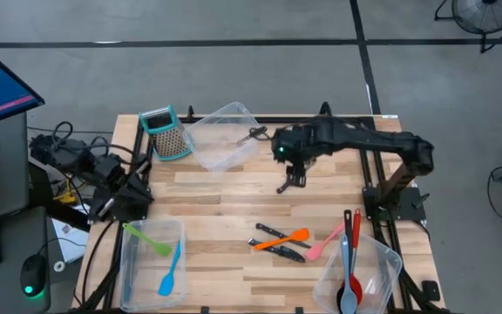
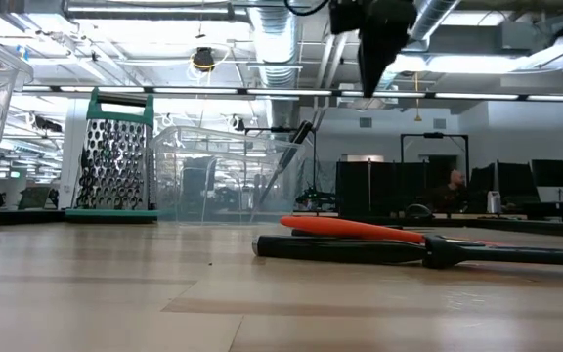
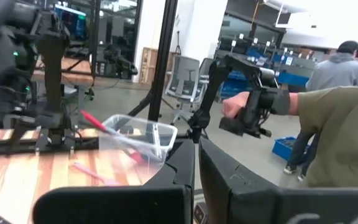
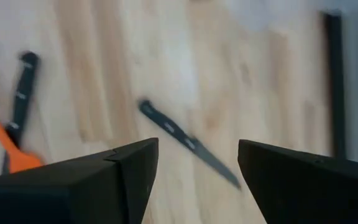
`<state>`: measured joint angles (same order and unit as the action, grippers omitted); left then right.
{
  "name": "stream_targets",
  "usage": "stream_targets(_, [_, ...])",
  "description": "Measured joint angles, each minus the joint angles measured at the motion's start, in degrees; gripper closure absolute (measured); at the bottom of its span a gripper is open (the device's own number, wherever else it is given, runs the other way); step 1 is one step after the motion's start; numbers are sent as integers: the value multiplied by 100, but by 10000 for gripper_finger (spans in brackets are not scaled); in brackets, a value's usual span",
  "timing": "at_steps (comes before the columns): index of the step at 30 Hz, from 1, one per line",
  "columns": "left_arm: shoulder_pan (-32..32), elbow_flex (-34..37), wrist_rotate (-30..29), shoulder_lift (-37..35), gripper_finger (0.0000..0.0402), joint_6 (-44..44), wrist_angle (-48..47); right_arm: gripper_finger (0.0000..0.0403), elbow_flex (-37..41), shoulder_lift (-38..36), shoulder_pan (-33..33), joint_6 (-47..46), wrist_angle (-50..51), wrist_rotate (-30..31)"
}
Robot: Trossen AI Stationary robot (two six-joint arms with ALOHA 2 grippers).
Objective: Pick & Place Kitchen Items
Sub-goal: Put the black knife into the top transparent bin
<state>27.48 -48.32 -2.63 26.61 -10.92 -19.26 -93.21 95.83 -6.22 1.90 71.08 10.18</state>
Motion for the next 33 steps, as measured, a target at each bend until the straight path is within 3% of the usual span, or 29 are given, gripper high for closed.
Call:
stream_targets(5, [0, 141, -2, 2, 398, -2, -14, 190, 1336, 74, 194, 414, -1494, -188])
stream_targets(9, [1, 145, -4, 2, 398, -2, 14, 185, 1744, 414, 296, 845, -2024, -150])
stream_targets(19, [-2, 145, -12, 0, 398, -2, 19, 173, 1761, 1383, 256, 1755, -2370, -145])
stream_targets(28, [1, 147, -13, 0, 398, 24, 16, 176, 1741, 1956, 114, 1919, -2381, -232])
stream_targets(33, [0, 147, -12, 0, 398, 12, 14, 211, 1712, 2180, -18, 1883, -2263, -440])
